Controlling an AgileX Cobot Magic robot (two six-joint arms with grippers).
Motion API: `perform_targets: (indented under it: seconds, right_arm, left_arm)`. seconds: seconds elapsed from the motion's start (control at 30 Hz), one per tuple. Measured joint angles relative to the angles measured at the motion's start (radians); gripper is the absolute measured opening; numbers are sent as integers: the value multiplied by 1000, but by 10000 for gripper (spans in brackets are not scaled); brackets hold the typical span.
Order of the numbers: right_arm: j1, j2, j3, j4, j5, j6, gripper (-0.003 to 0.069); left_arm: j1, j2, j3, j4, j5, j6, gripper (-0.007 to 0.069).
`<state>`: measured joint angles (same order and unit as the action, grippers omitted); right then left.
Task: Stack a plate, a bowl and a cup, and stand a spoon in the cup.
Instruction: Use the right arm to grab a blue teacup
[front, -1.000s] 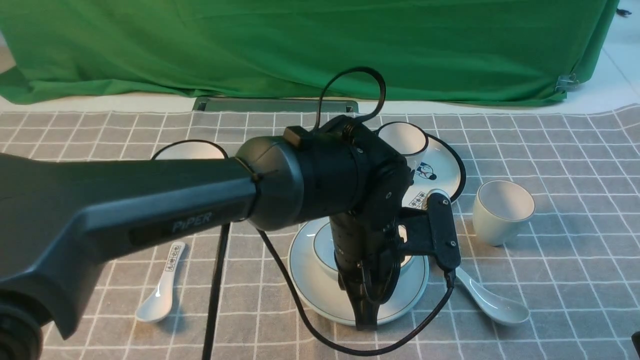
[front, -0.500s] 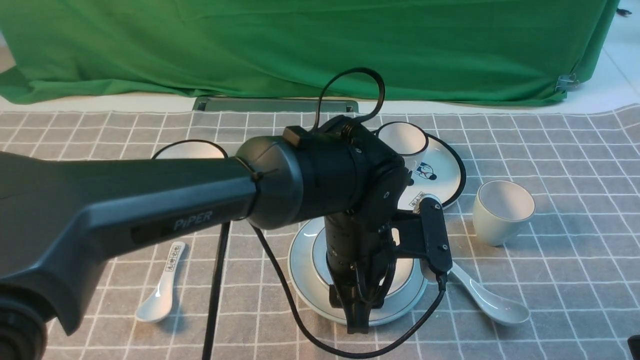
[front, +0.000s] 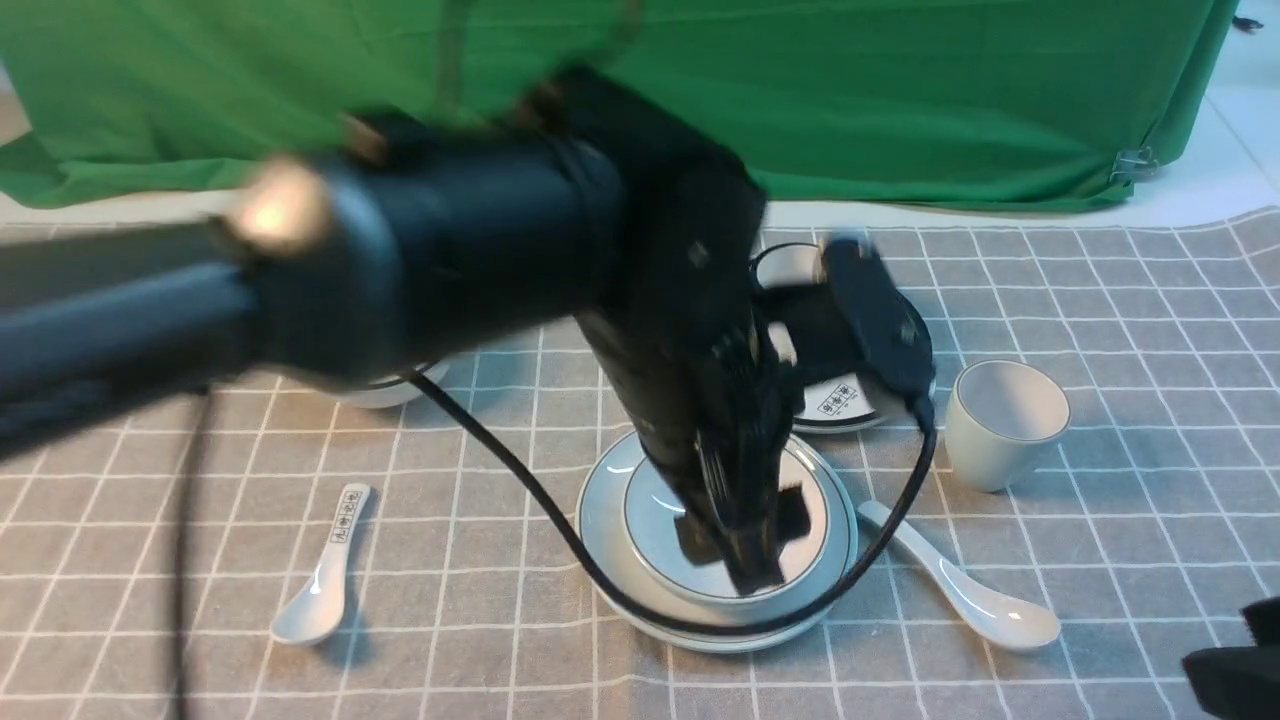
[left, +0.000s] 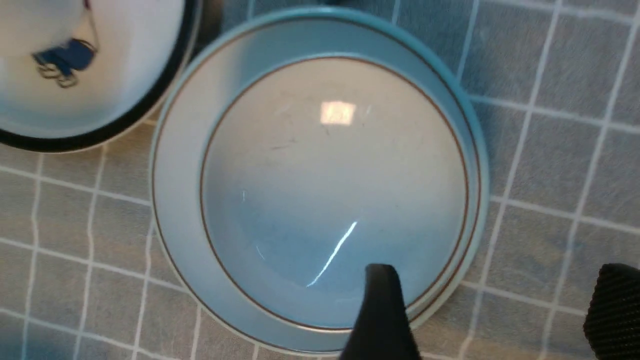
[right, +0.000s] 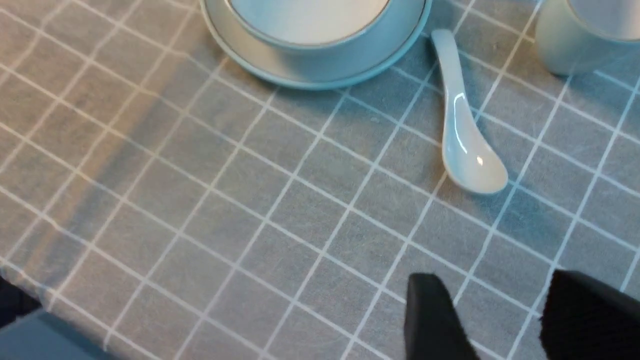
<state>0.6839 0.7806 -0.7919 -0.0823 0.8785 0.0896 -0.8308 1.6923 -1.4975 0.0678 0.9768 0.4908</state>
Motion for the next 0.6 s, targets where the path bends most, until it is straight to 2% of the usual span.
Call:
perform_targets:
  seconds: [0.13, 0.2, 0.27, 0.3, 0.33, 0.37, 0.43, 0.47, 0.5, 0.53, 0.6]
  right_arm:
    - [0, 104, -22, -46, 3, -3, 349]
    - [0, 185, -61, -80, 6, -10, 349]
    - [-1, 220, -83, -88, 6, -24, 349]
    - [-11, 278, -130, -91, 6, -51, 349]
    - [-13, 293, -135, -91, 6, -53, 349]
    - [-41, 352, -183, -91, 6, -77, 349]
    - [-63, 395, -209, -91, 5, -90, 349]
    - [-104, 445, -245, -87, 5, -114, 349]
    - [-145, 495, -288, -66, 11, -150, 349]
    - [-151, 510, -294, -56, 12, -156, 349]
    - [-207, 585, -356, 20, 39, -239, 349]
  left_arm:
    - [1, -134, 20, -10, -3, -103, 357]
    - [6, -241, 85, -24, -36, -152, 201]
    - [10, -292, 126, -36, -62, -165, 137]
    - [16, -380, 217, -49, -123, -191, 63]
    - [17, -391, 229, -50, -132, -194, 57]
    - [27, -494, 328, -61, -228, -229, 23]
    - [32, -552, 411, -68, -290, -252, 15]
    - [35, -647, 524, -68, -396, -296, 7]
    - [35, -733, 610, -68, -491, -332, 6]
    - [35, -745, 639, -68, -504, -337, 6]
    - [36, -863, 777, -68, -638, -377, 6]
